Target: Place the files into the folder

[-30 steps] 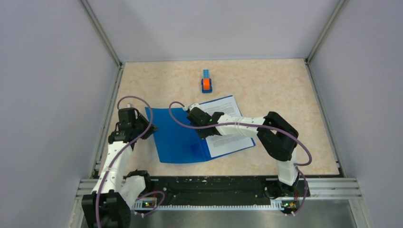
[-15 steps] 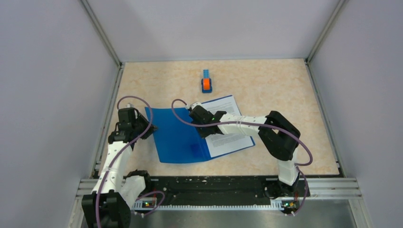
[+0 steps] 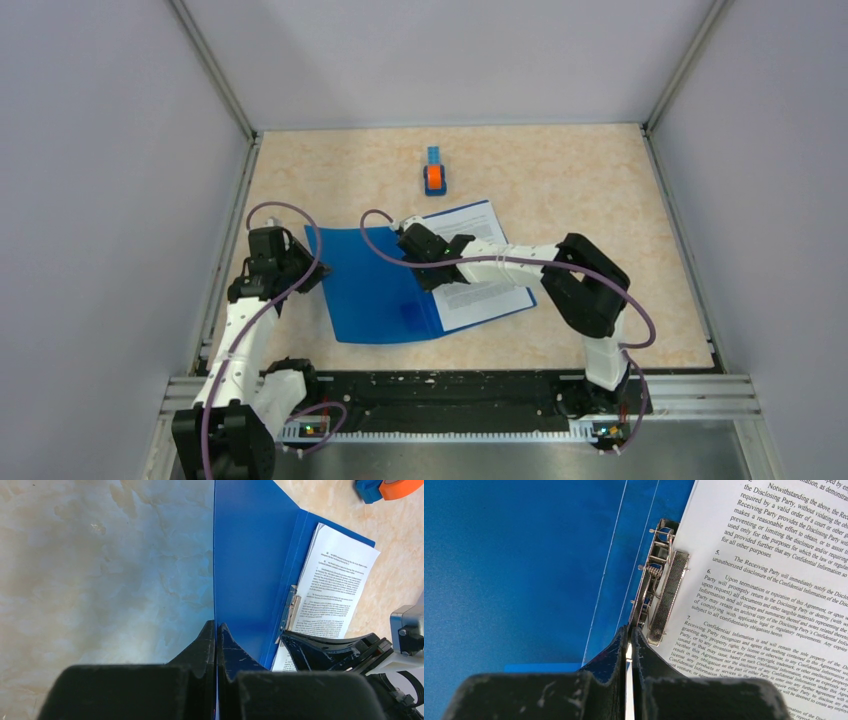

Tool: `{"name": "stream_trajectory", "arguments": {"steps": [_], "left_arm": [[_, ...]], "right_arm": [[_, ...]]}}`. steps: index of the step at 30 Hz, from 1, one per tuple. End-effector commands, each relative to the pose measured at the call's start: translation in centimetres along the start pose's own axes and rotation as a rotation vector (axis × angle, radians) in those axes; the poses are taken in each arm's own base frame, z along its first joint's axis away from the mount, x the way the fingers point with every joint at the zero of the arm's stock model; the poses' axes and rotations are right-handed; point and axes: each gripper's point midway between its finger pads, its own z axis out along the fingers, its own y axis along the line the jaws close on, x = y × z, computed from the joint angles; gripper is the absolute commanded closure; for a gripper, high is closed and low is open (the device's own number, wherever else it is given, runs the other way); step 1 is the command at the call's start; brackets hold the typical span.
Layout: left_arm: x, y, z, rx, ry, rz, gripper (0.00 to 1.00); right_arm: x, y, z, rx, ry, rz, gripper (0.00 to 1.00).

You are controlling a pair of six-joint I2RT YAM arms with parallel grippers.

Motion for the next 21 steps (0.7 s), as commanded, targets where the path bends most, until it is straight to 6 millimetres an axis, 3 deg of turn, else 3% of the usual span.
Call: {"name": "stream_trajectory", "arguments": {"steps": [1,12,21], "left_arm": [[-1.3,-0.3,0.1,0.014,-0.067,0.024,1.0],[0.1,-0.9,0.6,0.038,-0.032,0.04,1.0],[0.4,-1.6,0.4,0.062,-0.022,0.049,1.0]], "right_arm": [[9.8,-1.3,3.0,0.016,0.305,-0.042,1.0],[10.6,0.3,4.5,-0.029,0.326,-0.038,1.0],[12.3,-0.8,5.3,0.066,0.356,-0.094,1.0]]}}
